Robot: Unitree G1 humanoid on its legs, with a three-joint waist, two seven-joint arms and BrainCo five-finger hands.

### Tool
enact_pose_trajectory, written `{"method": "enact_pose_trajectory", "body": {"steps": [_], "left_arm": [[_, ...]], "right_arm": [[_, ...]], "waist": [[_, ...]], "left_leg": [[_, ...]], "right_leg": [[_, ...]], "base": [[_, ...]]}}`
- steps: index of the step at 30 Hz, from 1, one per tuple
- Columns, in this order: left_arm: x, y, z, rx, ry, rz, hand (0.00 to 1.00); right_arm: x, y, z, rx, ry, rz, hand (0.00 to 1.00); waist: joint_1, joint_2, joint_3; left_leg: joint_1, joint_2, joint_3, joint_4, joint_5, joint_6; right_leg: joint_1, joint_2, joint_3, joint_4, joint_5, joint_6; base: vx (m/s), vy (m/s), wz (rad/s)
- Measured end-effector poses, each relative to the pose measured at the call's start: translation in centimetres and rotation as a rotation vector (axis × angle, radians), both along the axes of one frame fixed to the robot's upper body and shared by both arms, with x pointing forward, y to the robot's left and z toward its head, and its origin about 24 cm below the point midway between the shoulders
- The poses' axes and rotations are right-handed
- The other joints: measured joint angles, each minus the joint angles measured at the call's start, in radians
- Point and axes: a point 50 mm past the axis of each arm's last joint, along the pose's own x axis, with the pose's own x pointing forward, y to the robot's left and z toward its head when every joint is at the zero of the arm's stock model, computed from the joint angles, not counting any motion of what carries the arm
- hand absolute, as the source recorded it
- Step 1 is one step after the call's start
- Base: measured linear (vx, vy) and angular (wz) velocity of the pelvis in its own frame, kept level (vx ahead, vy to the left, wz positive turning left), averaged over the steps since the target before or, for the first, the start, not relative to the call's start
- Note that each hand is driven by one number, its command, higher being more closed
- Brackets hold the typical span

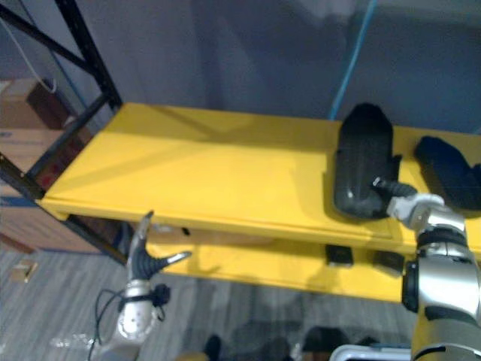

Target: Walk over and take plastic housings, then place them on the shelf

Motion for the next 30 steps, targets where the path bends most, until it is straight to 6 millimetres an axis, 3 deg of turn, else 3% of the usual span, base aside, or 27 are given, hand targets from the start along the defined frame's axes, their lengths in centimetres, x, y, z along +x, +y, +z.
{"method": "enact_pose_trajectory", "body": {"steps": [15,30], "left_arm": [[0.0,-0.2,1.1,-0.018,-0.051,-0.01,0.0],[-0.4,-0.1,1.0,-0.014,-0.042,-0.01,0.0]], "right_arm": [[-0.8,-0.5,-1.2,-0.037,0.025,-0.007,1.0],[-0.7,-0.6,-1.0,-0.076,0.015,0.004,1.0]], "waist": [[0.01,-0.018,0.01],[0.05,-0.033,0.042]], "left_leg": [[-0.002,0.0,-0.006,0.003,0.002,0.0],[-0.013,-0.005,-0.043,-0.002,0.015,-0.001]], "right_leg": [[0.001,0.0,-0.006,0.0,0.0,0.0],[0.015,-0.002,-0.05,0.0,-0.003,0.003]], "base": [[0.0,0.0,0.0],[-0.01,-0.001,0.07]]}}
